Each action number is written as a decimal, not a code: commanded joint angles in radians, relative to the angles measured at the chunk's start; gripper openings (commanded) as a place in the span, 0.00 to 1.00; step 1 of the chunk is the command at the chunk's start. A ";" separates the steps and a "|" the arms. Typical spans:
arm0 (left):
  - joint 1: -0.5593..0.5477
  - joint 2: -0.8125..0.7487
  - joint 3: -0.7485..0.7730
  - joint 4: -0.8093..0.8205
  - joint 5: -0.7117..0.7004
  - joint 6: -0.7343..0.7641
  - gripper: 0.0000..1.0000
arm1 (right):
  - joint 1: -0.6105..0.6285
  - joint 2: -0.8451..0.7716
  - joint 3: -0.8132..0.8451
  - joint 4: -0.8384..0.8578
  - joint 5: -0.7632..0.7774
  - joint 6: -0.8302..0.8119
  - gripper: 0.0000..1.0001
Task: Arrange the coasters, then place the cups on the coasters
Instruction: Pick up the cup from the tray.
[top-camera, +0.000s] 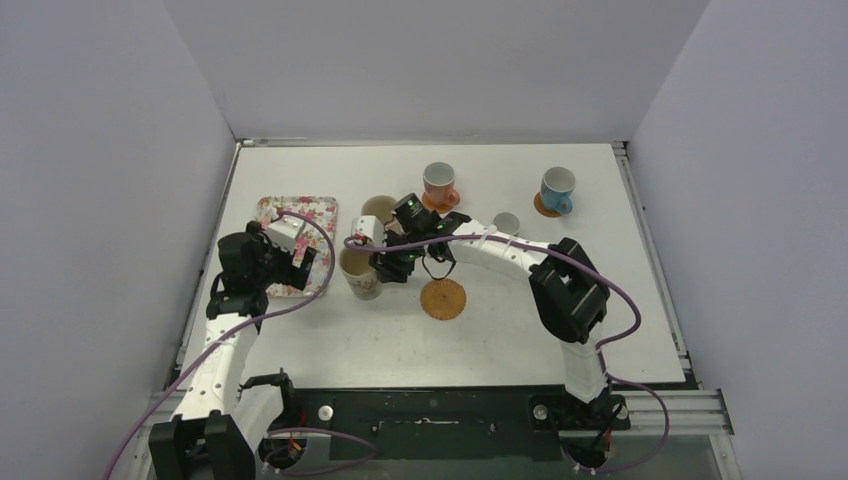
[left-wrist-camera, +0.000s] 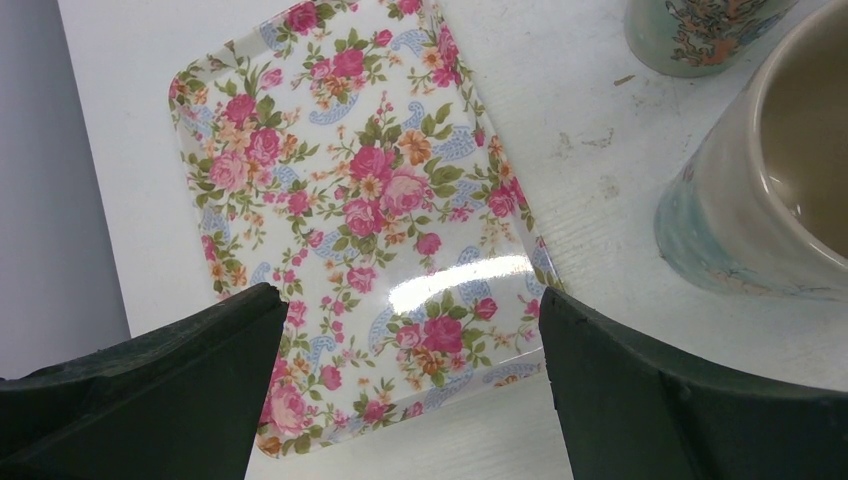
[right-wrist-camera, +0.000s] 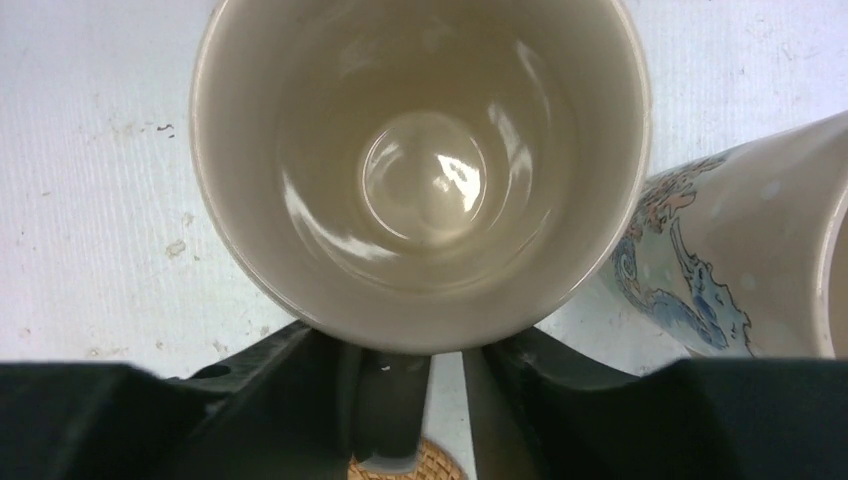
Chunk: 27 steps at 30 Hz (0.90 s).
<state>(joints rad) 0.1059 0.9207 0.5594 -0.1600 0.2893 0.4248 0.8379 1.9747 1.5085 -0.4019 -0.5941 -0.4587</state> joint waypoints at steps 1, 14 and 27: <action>0.005 0.007 0.008 0.042 0.023 -0.009 0.97 | 0.013 -0.046 0.015 0.028 -0.002 -0.001 0.30; 0.005 0.012 0.008 0.039 0.030 -0.006 0.97 | 0.014 -0.067 0.050 -0.019 -0.025 -0.004 0.00; 0.005 0.013 0.008 0.038 0.030 -0.006 0.97 | -0.001 -0.171 -0.012 0.055 -0.040 0.036 0.00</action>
<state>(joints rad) 0.1059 0.9318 0.5594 -0.1600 0.2966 0.4252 0.8402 1.9347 1.4921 -0.4419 -0.5873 -0.4500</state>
